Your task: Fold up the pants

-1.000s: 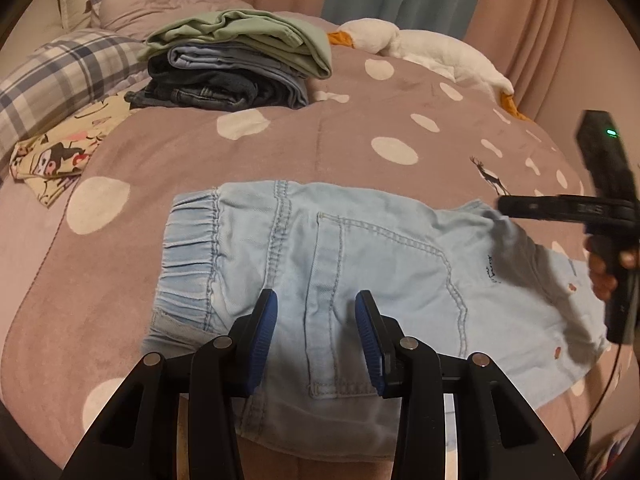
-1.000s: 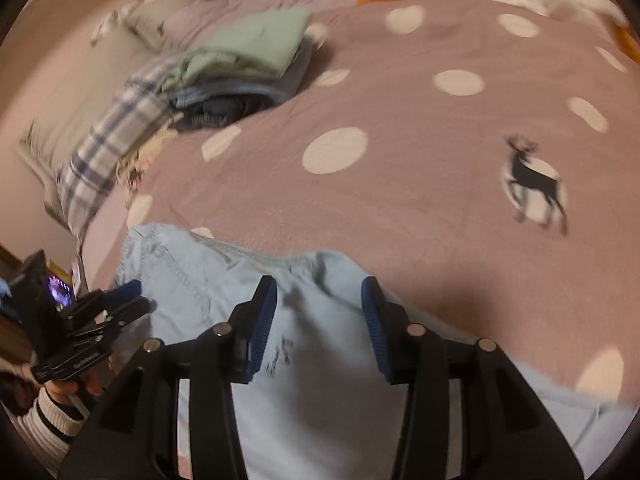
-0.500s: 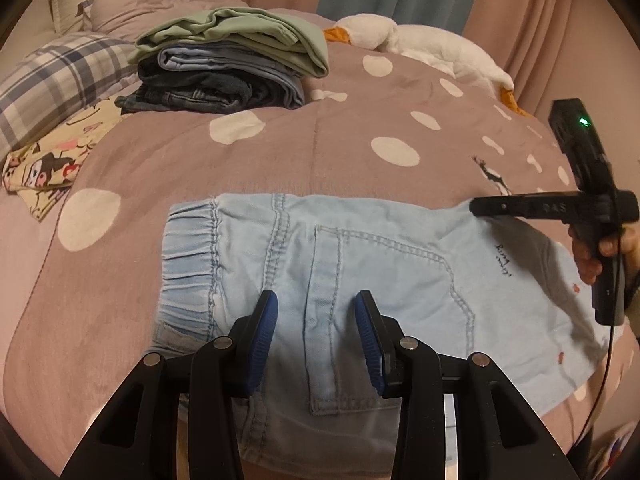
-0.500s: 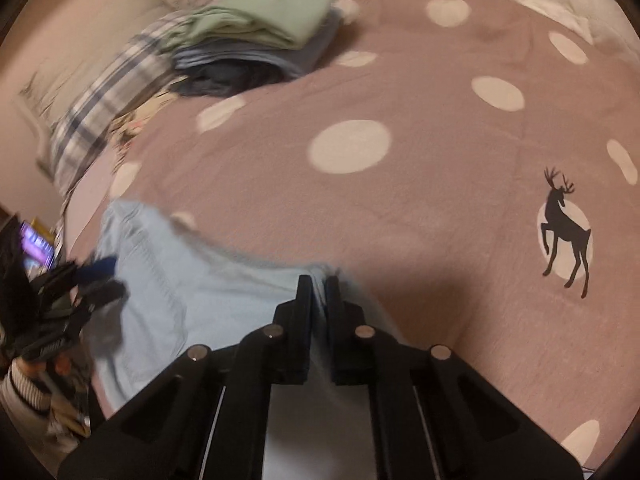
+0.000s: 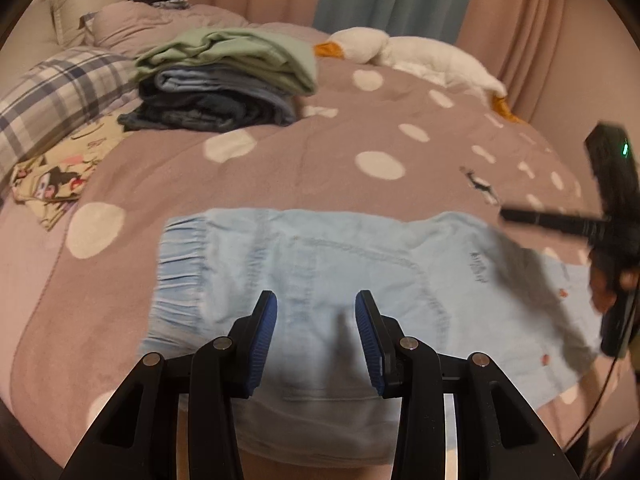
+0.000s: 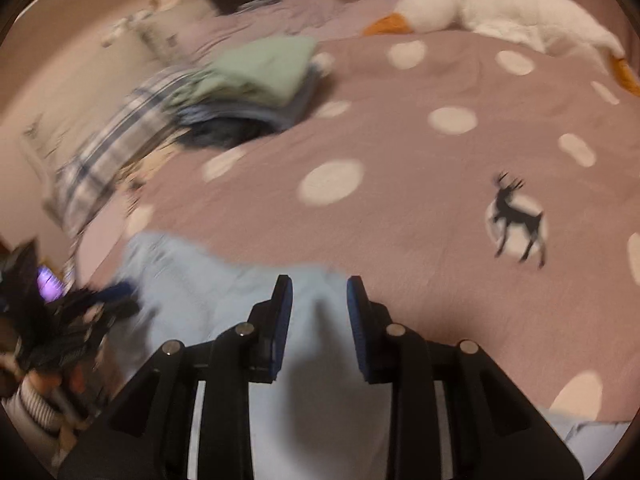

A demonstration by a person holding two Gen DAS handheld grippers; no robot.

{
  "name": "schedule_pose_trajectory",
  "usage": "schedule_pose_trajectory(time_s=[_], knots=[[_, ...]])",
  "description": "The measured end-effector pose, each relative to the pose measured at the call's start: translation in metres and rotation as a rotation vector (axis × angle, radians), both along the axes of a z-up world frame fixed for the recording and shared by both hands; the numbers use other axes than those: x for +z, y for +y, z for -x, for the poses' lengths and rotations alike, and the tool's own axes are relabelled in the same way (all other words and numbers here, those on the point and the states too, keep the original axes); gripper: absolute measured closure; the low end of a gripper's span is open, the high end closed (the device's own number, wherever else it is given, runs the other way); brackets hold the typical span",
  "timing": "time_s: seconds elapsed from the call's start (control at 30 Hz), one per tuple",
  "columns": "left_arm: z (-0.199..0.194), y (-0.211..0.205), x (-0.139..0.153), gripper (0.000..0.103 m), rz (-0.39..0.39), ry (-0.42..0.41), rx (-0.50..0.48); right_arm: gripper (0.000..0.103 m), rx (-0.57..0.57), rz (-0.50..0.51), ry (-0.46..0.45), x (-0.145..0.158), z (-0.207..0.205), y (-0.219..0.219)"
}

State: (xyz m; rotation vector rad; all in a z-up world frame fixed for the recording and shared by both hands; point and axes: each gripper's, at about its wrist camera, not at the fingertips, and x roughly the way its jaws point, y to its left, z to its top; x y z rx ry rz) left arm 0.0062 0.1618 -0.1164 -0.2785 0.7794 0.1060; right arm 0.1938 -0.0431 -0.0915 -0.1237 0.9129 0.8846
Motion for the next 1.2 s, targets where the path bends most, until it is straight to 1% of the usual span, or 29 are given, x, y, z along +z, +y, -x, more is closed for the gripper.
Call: schedule_pose_trajectory(time_s=[0.07,0.1,0.17,0.27,0.3,0.37,0.43,0.47,0.5,0.53,0.6,0.63,0.7,0.77,0.83,0.97,1.07,1.1,1.2], knots=[[-0.005,-0.009,-0.001,0.063,-0.003,0.006,-0.03,0.074,0.045,0.044,0.014,-0.014,0.008,0.006],[-0.008,-0.012,-0.003,0.063,-0.012,0.016,-0.042,0.075,0.052,0.061,0.02,-0.021,0.009,0.008],[-0.011,-0.016,-0.007,0.063,-0.023,0.033,-0.057,0.075,0.035,0.091,0.064,-0.039,0.001,0.014],[-0.015,-0.012,-0.02,0.063,-0.007,0.088,-0.047,0.087,-0.026,0.113,0.076,-0.054,-0.012,0.016],[-0.014,-0.011,-0.022,0.063,0.002,0.091,-0.048,0.092,-0.063,0.11,0.053,-0.053,-0.015,0.015],[-0.013,-0.009,-0.023,0.063,0.011,0.093,-0.052,0.091,-0.133,0.1,0.047,-0.049,-0.025,0.012],[-0.012,-0.009,-0.023,0.063,0.013,0.099,-0.051,0.087,-0.2,0.082,0.062,-0.045,-0.034,0.007],[-0.013,-0.009,-0.023,0.063,0.015,0.101,-0.05,0.086,-0.237,0.082,0.048,-0.04,-0.035,0.003],[-0.013,-0.008,-0.023,0.063,0.022,0.103,-0.048,0.079,-0.259,0.071,0.035,-0.037,-0.033,-0.004],[-0.014,-0.007,-0.023,0.063,0.026,0.104,-0.047,0.076,-0.272,0.059,0.031,-0.032,-0.028,-0.007],[-0.015,-0.006,-0.023,0.063,0.034,0.106,-0.045,0.075,-0.277,0.019,0.024,-0.024,-0.018,-0.02],[-0.014,-0.006,-0.023,0.063,0.036,0.107,-0.044,0.072,-0.28,0.003,0.014,-0.019,-0.008,-0.029],[-0.014,-0.007,-0.023,0.063,0.032,0.109,-0.042,0.068,-0.277,-0.007,0.012,-0.019,0.006,-0.041],[-0.016,-0.008,-0.024,0.063,0.023,0.11,-0.043,0.067,-0.283,-0.002,0.018,-0.022,0.022,-0.056],[-0.016,-0.009,-0.024,0.063,0.011,0.111,-0.046,0.067,-0.29,0.043,0.003,-0.029,0.038,-0.064],[-0.018,-0.012,-0.025,0.063,-0.005,0.112,-0.049,0.068,-0.299,0.242,-0.063,-0.057,0.068,-0.084],[-0.018,-0.012,-0.025,0.063,-0.008,0.113,-0.049,0.066,-0.3,0.271,-0.126,-0.061,0.085,-0.102],[-0.019,-0.013,-0.026,0.063,-0.014,0.114,-0.05,0.064,-0.314,0.273,-0.123,-0.061,0.086,-0.11],[-0.02,-0.013,-0.026,0.063,-0.023,0.118,-0.051,0.064,-0.381,0.271,-0.107,-0.058,0.081,-0.138]])
